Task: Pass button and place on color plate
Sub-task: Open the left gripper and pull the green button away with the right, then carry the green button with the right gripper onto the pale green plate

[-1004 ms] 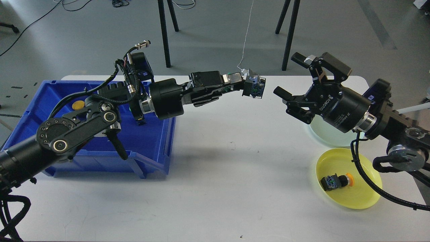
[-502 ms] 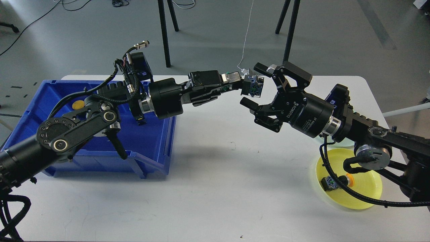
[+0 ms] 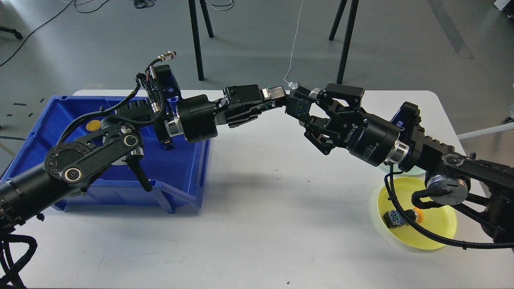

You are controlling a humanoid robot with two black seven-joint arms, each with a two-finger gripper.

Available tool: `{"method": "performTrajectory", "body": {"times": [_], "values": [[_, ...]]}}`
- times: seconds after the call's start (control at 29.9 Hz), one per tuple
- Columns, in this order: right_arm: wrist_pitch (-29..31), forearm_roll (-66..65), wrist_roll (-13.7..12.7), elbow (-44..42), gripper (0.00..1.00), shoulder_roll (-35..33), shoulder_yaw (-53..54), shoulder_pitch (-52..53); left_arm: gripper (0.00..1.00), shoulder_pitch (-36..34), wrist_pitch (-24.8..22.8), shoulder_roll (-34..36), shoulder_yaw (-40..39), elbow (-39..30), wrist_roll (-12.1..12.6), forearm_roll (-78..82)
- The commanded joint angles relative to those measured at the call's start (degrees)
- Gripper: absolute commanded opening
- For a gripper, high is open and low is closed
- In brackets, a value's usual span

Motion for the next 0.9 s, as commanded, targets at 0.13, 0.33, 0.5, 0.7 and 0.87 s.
{"method": "performTrajectory", "body": {"times": [0.13,0.33,0.5,0.7,0.87], "values": [[-0.2,0.2,0.0,0.0,0.0,-0.1,0.3,0.0,0.62,0.3,0.0,0.0,-0.4,0.0,0.0,-0.4],[-0.2,0.2,0.0,0.0,0.0,-0.1,0.6,-0.2,0.94,1.7,0.0,0.0,-2.1,-0.6,0.0,-1.8],[-0.8,0.1,0.0,0.1,0.0,-1.4,1.1,-0.6,0.97,1.8,0.0,-0.1,-2.3,-0.5,0.0,-2.0],[-1.2,-3.8,0.0,-12.3,0.0,-12.1,1.3,-1.4,0.97,3.2,0.0,-0.3,-2.5,-0.3,0.0,-1.9],[-3.6,-18.7,0.0,-31.6,0.0,-12.0,0.6,-3.6,0.97,3.4,0.0,-0.3,-2.6,-0.2,0.0,-1.9]]}}
